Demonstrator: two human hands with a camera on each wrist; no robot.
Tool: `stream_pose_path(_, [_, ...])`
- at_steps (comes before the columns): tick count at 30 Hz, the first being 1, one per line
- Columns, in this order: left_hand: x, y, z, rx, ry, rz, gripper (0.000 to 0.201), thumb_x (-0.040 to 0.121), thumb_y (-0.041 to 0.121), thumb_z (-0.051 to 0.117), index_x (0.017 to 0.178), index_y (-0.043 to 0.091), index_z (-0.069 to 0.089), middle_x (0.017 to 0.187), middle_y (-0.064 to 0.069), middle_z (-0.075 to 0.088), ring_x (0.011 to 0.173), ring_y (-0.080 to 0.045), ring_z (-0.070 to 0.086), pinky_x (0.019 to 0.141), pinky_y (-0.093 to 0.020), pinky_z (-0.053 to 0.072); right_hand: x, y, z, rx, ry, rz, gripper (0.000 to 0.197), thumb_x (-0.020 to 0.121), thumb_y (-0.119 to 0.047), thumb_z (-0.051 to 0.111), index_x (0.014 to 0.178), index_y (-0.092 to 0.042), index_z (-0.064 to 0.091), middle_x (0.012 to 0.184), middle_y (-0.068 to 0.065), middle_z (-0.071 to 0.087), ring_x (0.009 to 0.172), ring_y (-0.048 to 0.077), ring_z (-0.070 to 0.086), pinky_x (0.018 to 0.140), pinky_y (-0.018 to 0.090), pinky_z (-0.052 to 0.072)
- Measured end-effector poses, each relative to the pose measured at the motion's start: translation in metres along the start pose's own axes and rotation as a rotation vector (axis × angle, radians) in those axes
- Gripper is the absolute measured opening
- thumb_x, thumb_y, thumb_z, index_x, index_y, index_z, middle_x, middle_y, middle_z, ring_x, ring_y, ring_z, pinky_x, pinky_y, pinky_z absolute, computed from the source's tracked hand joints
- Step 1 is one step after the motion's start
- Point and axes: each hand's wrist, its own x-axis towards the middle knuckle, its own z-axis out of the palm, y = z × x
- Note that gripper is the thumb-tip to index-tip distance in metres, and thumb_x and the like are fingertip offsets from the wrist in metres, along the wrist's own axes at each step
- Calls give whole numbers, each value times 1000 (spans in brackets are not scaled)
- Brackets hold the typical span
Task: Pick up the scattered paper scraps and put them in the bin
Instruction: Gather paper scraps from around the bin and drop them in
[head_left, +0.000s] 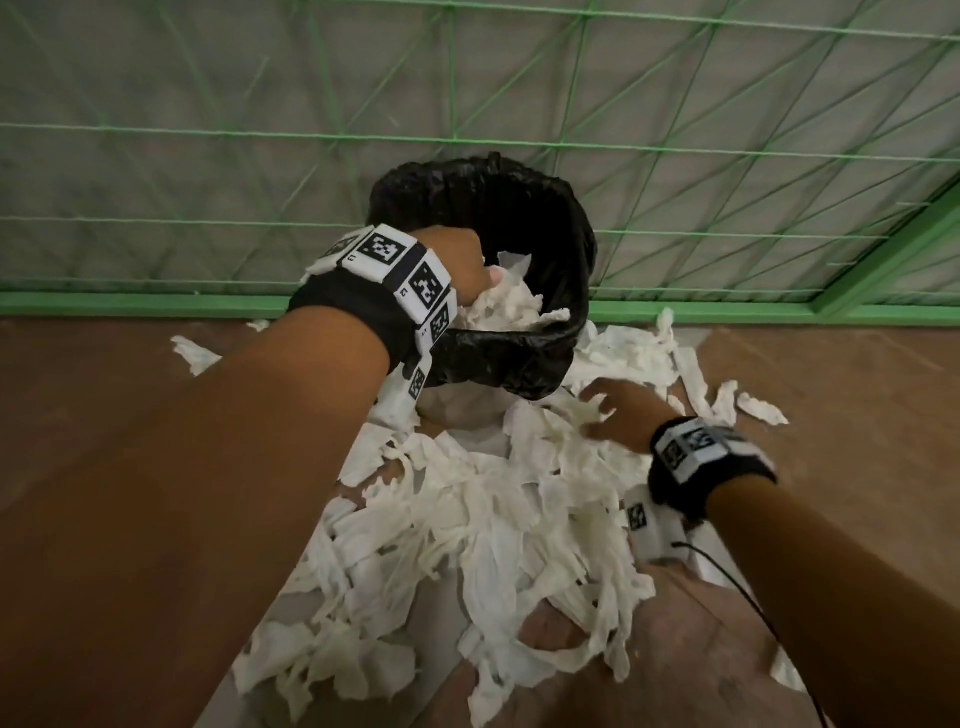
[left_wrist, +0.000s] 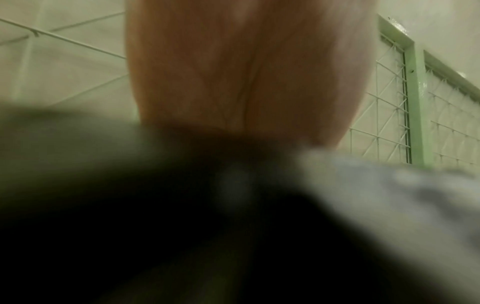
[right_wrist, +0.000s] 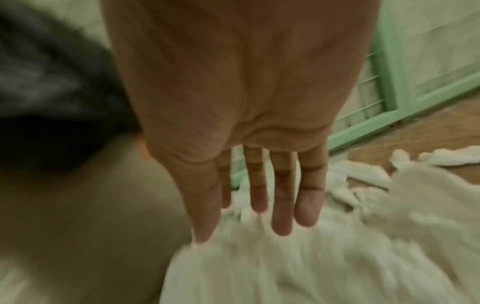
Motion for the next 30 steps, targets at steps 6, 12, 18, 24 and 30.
stream_pose_path(6, [-2, 4, -8, -10, 78, -23, 51, 72, 53, 76, 60, 14, 45, 73, -8, 52, 73, -26, 55, 73, -36, 51, 0, -19, 38, -330, 15, -108, 21, 87, -15, 54, 106, -10, 64, 114, 13, 57, 104, 33, 58, 83, 33, 47])
stream_pose_path(12, [-35, -32, -11, -633, 793, -6, 46, 96, 42, 48, 56, 20, 43, 55, 6, 38, 52, -7, 35, 55, -29, 29, 9, -17, -12, -213, -15, -23, 16, 89, -11, 46, 94, -3, 58, 94, 13, 57, 84, 30, 60, 67, 31, 49])
stream_pose_path(18, [-70, -104, 85, -701, 1005, -393, 47, 97, 31, 40, 54, 14, 33, 52, -2, 31, 52, -21, 32, 53, -33, 27, 1, -27, -67, -100, 100, -4, 42, 95, -38, 48, 87, 2, 61, 91, 18, 60, 80, 28, 53, 75, 32, 43])
stream_pose_path(24, [-89, -132, 200, -360, 204, -409, 26, 91, 33, 52, 110, 16, 59, 114, -13, 56, 105, -33, 57, 91, -42, 48, -21, -54, -115, -80, 223, -69, 39, 90, -23, 60, 121, 0, 55, 110, 22, 60, 87, 30, 59, 79, 33, 45])
stream_pose_path(30, [-98, -119, 233, -249, 229, -353, 27, 87, 1, 50, 110, 12, 60, 110, -12, 64, 93, -29, 64, 83, -40, 54, -43, -81, -159, -204, 326, -146, 23, 83, -18, 67, 100, -11, 53, 110, 19, 59, 104, 33, 57, 80, 32, 38])
